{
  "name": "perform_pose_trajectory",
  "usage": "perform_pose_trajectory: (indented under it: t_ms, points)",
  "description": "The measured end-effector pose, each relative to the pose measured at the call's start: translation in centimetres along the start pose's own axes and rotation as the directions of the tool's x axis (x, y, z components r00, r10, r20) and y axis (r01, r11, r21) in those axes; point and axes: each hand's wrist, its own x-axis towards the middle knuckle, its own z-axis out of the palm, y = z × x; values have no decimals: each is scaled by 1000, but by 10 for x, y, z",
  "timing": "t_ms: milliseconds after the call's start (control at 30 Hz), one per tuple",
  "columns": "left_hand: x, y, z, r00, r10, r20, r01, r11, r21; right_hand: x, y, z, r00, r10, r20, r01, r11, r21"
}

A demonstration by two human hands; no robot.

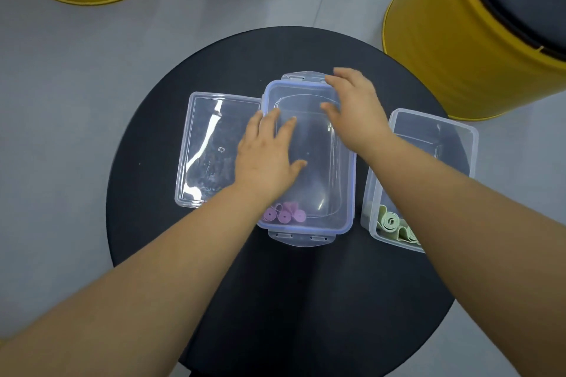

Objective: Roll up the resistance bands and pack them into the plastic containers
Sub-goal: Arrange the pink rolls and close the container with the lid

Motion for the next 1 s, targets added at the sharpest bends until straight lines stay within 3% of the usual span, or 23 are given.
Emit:
perform_pose_trajectory:
  t_ms: [167,333,533,800,900,1000]
  points:
    - [4,-3,10,996,21,91,-21,1000,-2,27,7,8,985,-47,164,65,992,-106]
    - [3,-6,17,995,35,98,-33,999,-22,37,10,16,977,-59,204,95,980,-173]
    - [4,-9,22,994,50,94,-45,998,-50,41,10,33,995,-38,87,54,980,-192]
    - [4,-9,21,994,39,106,-33,998,-56,43,8,38,999,14,47,-4,978,-209]
    - [3,-8,18,996,32,83,-26,997,-74,30,5,33,999,31,13,-29,992,-124]
    - [1,-6,14,997,17,73,-11,997,-82,-18,-8,26,974,68,-215,-39,990,137]
